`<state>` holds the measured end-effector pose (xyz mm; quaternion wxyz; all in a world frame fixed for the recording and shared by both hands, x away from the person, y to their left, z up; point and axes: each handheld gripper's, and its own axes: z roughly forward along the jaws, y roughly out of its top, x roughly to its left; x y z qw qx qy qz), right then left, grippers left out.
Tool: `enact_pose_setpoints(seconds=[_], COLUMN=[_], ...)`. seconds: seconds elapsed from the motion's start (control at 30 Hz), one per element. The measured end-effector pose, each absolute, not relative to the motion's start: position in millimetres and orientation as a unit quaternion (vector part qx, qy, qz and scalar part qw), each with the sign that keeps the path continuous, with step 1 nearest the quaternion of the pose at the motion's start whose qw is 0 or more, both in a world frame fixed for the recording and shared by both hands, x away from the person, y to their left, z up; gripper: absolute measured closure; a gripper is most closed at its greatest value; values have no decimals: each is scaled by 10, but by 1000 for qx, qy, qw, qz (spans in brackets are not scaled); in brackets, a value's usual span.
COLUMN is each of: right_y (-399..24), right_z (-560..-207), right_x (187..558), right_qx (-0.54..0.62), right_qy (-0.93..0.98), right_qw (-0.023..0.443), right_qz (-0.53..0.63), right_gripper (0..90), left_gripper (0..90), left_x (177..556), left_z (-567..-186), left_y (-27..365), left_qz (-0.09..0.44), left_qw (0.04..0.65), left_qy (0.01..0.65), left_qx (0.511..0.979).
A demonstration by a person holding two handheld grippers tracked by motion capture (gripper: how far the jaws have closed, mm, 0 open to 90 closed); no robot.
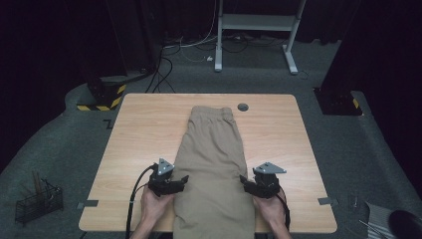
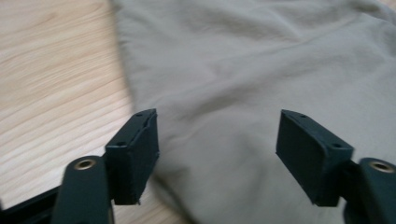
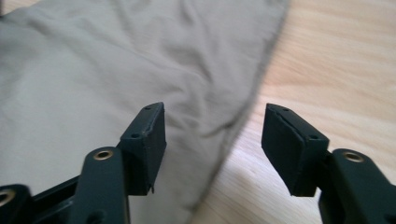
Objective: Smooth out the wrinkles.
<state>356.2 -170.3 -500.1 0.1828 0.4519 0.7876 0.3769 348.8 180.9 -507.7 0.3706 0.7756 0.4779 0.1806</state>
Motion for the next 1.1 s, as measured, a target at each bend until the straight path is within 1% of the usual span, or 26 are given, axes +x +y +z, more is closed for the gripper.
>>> enact_pose_setpoints(seconds=[0.13, 0.27, 0.37, 0.47, 0.57, 0.73, 0.83, 0.93, 1.1], right_y=[-1707, -1635, -1580, -1507, -1502, -1505, -1497, -1502, -1472], right_z=[-5062, -5097, -5108, -5154, -5170, -5159, -5157, -5165, -5152], right_x=[3588, 3585, 3596, 3615, 3613, 3640, 3632, 3623, 3610], right_qx=[467, 463, 459, 456, 455, 449, 445, 443, 443], right_qy=[789, 794, 799, 812, 812, 816, 818, 817, 819], right_qw=[170, 166, 167, 175, 174, 174, 171, 172, 167], right_qz=[362, 357, 350, 319, 321, 319, 321, 327, 325], right_gripper=[354, 345, 345, 355, 370, 445, 482, 508, 593], left_gripper=[226, 201, 192, 189, 185, 198, 243, 333, 483], left_x=[3489, 3463, 3462, 3461, 3459, 3482, 3484, 3491, 3519], left_z=[-5125, -5171, -5177, -5182, -5193, -5184, -5179, -5171, -5148], left_y=[1819, 1765, 1718, 1664, 1656, 1639, 1633, 1610, 1574], left_qz=[153, 151, 162, 175, 181, 180, 184, 182, 175], left_qw=[353, 340, 326, 312, 315, 312, 315, 322, 324], left_qy=[489, 488, 486, 485, 487, 489, 484, 483, 470], left_qx=[783, 790, 794, 798, 795, 795, 795, 794, 802])
